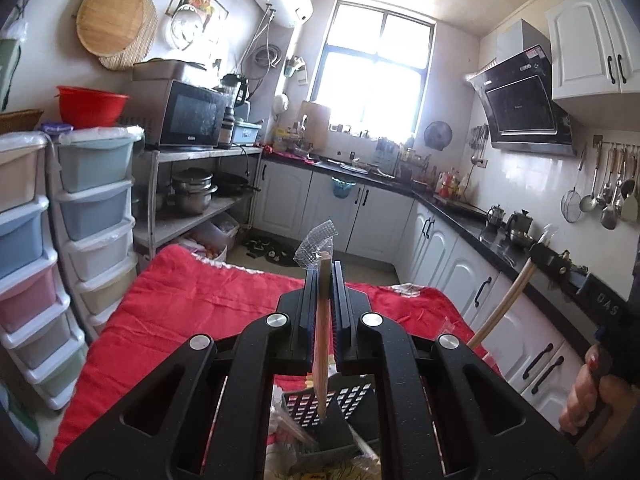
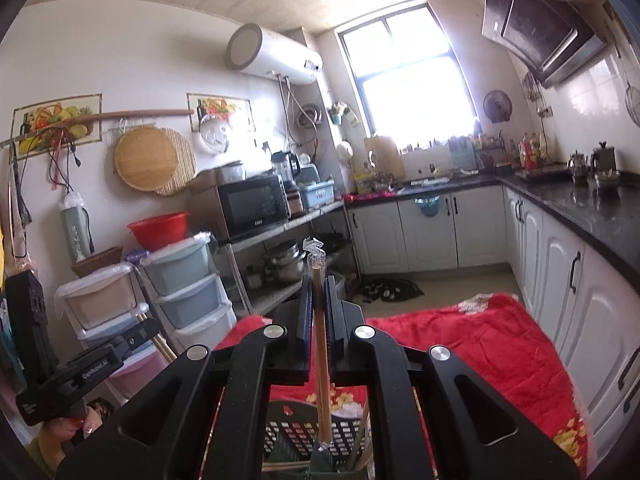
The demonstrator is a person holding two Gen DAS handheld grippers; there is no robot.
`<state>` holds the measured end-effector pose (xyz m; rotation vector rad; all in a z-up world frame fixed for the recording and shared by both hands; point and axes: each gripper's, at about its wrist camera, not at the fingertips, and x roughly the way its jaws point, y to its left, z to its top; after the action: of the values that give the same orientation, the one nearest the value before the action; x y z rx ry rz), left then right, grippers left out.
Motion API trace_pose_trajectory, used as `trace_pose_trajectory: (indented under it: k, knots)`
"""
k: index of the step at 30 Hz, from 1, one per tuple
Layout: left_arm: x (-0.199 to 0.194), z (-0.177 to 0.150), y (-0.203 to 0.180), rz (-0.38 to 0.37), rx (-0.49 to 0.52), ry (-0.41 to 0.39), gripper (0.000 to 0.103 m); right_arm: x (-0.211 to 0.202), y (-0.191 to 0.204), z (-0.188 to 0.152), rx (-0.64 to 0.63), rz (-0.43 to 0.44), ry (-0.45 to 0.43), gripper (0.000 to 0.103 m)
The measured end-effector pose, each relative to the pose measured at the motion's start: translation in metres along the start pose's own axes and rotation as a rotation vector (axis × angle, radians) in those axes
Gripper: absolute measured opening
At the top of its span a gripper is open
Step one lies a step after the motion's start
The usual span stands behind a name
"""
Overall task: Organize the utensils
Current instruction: 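Lower both held chopsticks down into the green caddy, then open both tools to release the chopsticks into the caddy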
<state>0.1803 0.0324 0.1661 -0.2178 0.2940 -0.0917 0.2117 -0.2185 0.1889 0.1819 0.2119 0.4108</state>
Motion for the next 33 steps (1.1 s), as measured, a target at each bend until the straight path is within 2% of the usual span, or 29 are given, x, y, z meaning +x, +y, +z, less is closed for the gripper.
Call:
trace_pose_trajectory:
  k: [13,26,31,33]
  knots:
    - [0.008,-0.03,0.002,-0.023,-0.026,0.059,0.004,0.016,-0.004,-0.047,-0.006,-0.004,0.059,0.006]
    - [0.014,-0.051,0.01,-0.028,-0.064,0.136,0.004,0.024,-0.01,-0.075,0.028,-0.024,0.113,0.006]
    - [0.012,-0.056,0.012,-0.027,-0.071,0.145,0.011,0.022,-0.012,-0.082,0.039,-0.024,0.14,0.007]
    - [0.011,-0.056,0.013,-0.027,-0.074,0.148,0.016,0.021,-0.012,-0.084,0.038,-0.025,0.146,0.014]
